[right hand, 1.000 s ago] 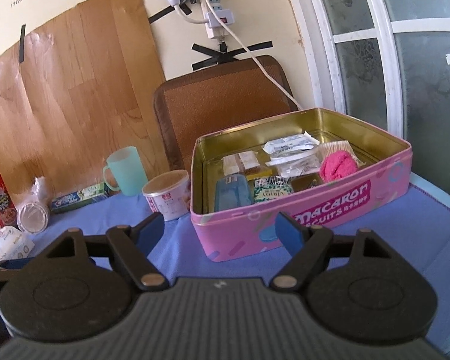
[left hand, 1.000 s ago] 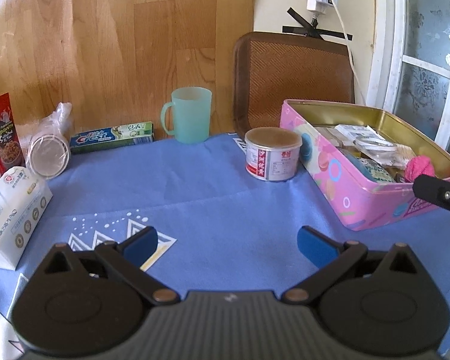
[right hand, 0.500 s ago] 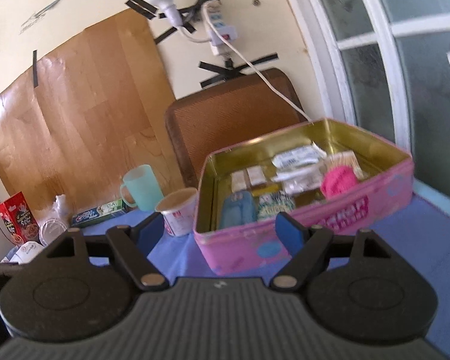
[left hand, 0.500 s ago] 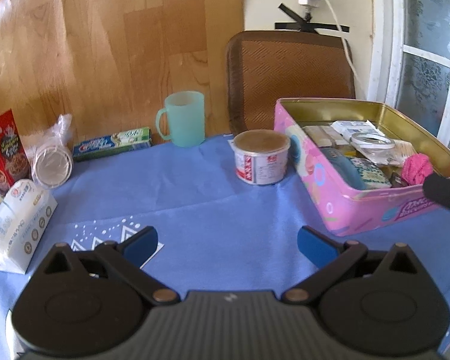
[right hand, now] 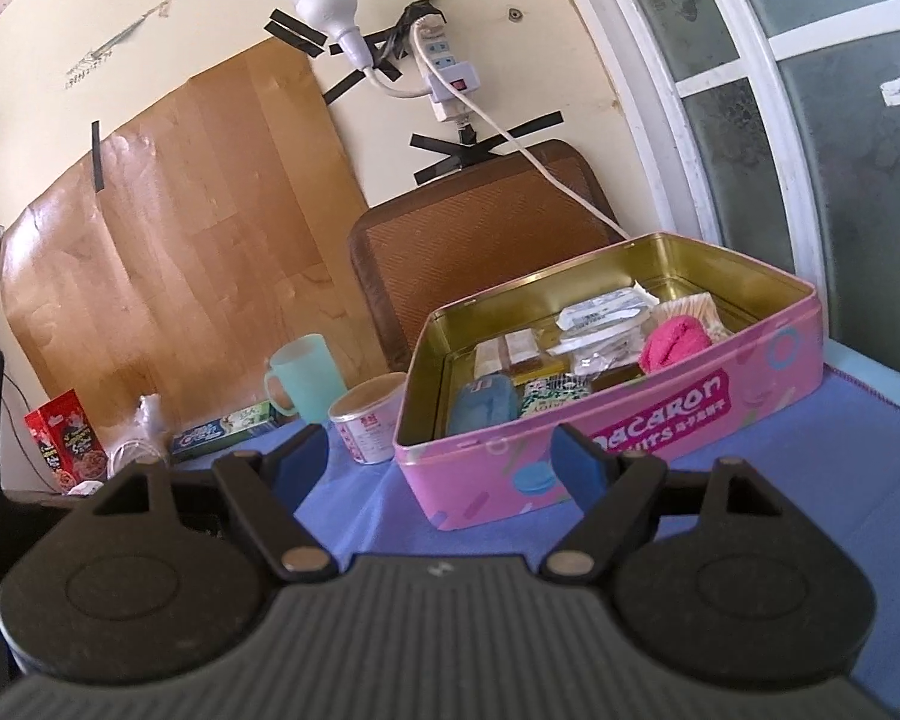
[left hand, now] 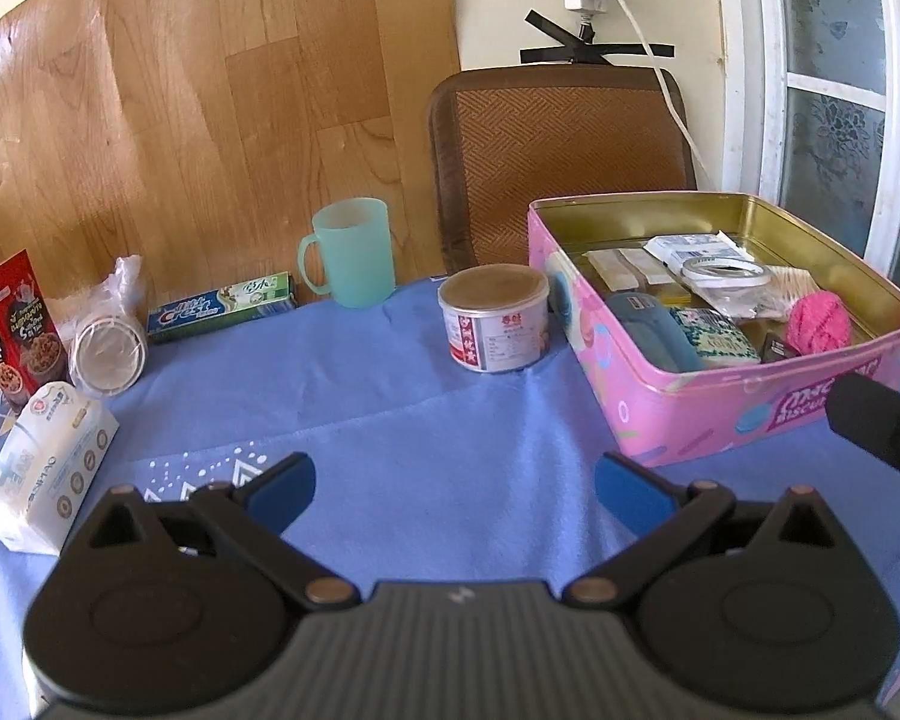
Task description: Organize soft objects
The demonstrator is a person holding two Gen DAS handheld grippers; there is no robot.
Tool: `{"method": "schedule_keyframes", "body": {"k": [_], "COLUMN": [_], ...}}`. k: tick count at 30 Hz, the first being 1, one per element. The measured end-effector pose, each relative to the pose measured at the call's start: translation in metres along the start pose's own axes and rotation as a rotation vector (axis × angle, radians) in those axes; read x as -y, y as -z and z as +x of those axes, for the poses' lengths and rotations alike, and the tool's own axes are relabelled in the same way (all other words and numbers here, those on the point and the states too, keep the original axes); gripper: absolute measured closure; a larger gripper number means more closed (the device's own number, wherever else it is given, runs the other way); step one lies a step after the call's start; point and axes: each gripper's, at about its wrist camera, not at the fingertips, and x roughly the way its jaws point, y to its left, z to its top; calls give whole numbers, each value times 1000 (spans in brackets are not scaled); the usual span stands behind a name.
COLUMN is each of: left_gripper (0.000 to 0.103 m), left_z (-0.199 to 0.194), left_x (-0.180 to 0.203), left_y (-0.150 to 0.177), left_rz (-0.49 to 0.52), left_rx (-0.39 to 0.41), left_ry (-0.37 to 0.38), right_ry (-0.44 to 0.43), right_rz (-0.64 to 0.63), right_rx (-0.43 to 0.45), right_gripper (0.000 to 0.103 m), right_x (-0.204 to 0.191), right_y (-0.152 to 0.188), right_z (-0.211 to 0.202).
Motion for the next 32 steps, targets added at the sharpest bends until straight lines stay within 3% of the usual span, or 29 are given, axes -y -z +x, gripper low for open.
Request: {"method": "schedule_keyframes", "body": {"k": [25,32], "left_gripper": [0,0], "left_z": [-1,-13], "left_x": [-16,-14], "left_y": [5,7], "left_rz": [-52,-28], "left_rx": [-5,63], "left_ry": [40,66], "right_ry": [6,12], "right_rz": [-23,-24], "right_rx": [-15,-21], "right_gripper": [20,20], "right_x": [-10,-11], "right_y": [7,9], "right_z": [4,6]}}
